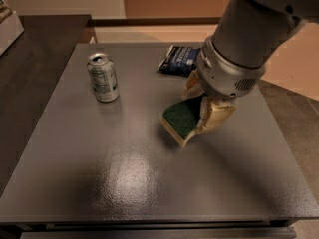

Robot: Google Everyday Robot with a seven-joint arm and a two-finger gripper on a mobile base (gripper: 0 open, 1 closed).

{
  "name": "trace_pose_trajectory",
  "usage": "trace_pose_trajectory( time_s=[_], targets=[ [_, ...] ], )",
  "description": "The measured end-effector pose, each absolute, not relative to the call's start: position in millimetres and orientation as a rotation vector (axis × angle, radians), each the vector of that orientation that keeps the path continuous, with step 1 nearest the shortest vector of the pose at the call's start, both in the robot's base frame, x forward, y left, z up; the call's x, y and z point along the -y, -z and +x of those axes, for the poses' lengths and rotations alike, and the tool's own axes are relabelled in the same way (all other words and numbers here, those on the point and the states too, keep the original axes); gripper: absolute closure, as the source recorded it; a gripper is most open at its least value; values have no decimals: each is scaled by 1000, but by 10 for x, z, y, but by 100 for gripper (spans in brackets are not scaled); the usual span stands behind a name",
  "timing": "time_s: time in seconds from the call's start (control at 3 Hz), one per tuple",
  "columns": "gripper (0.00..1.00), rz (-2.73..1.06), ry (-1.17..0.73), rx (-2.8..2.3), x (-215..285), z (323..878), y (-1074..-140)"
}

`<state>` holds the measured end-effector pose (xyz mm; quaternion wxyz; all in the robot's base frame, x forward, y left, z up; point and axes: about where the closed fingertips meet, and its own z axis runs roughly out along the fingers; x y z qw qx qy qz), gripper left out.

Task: Pick sponge

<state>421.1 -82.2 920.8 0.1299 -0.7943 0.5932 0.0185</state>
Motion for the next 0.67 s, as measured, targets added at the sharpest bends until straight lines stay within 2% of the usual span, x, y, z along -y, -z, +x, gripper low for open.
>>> trace_pose_trajectory(
  time_s=[0.33,0.67],
  targets=[
    [100,-2266,-5,-1672,849,4433,-9614],
    [100,-2266,-4,-1672,849,4433,-9614]
  ],
)
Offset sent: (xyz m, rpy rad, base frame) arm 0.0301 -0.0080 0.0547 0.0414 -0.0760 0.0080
